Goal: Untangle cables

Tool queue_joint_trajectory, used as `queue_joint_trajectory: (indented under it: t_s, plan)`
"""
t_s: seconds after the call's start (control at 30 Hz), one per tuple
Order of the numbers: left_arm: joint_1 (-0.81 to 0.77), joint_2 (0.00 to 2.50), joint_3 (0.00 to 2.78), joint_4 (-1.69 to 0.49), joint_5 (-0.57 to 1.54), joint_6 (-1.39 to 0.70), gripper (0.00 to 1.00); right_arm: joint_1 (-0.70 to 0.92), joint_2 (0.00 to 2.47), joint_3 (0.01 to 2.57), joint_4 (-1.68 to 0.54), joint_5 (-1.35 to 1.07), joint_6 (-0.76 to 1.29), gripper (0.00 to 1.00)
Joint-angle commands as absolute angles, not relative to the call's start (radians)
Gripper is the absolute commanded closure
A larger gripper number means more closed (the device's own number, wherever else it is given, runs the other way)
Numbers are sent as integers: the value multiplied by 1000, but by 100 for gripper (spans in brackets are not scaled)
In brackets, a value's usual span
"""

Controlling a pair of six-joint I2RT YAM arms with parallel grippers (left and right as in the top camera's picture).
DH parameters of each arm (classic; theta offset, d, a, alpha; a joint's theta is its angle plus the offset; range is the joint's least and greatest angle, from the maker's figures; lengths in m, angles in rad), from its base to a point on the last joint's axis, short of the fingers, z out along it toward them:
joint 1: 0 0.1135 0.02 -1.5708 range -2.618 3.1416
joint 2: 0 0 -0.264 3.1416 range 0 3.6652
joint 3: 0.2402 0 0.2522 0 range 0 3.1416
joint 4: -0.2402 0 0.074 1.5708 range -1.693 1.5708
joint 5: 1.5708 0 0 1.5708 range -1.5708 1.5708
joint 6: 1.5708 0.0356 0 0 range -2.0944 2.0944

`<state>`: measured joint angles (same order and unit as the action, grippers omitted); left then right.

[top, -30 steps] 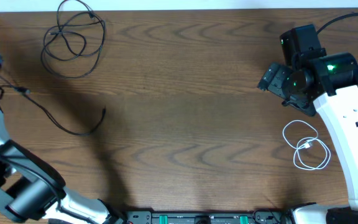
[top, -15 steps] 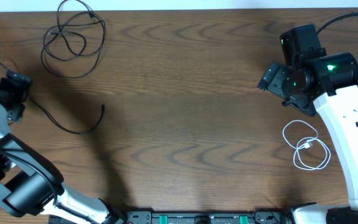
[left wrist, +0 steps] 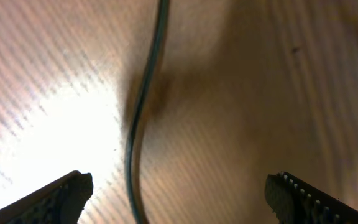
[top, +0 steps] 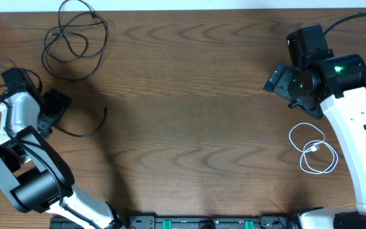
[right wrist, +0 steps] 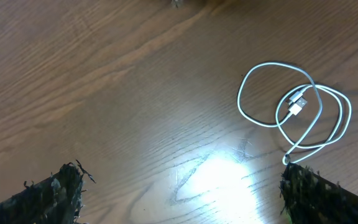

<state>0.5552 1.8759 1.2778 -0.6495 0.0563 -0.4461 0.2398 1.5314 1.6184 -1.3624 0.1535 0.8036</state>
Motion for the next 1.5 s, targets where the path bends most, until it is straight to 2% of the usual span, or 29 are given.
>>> queue_joint_trajectory:
  t_s: [0.0,0.27,0.33,0.43,0.77,0.8,0.9,0.97,1.2,1.33,1.47]
  plan:
    - [554,1869,1248,-653,-74,-450,14,244,1534,1621,-1362,165,807,1]
    - [555,1874,1227,-619,-91,-450,24,244,1534,1621,-1362,165,807,1]
    - [555,1879,1227,-600,-73,-449,30,244,1534,1621,-1362,165,807,1]
    - [555,1895,1227,-589,-59,-450,46,244,1534,1621,-1362,165,807,1]
    - [556,1962,1228,-542,-64,-450,49,244,1534,1621,-1362,165,807,1]
    - [556,1962,1227,-533,-64,-449,53,244,1534,1621,-1362,165,807,1]
    - [556,1962,1227,-510,-64,-450,72,244,1534,1621,-1362,165,807,1]
    - [556,1962,1228,-493,-57,-449,91,244,1534,1621,-1362,165,807,1]
    - [560,1946,1296,-468,183,-500,92,244,1534,1621,-1362,165,807,1]
    - [570,1905,1320,-459,203,-649,92,244,1534,1621,-1362,165,807,1]
    - [586,1848,1321,-398,236,-671,92,244,1534,1621,-1362,165,807,1]
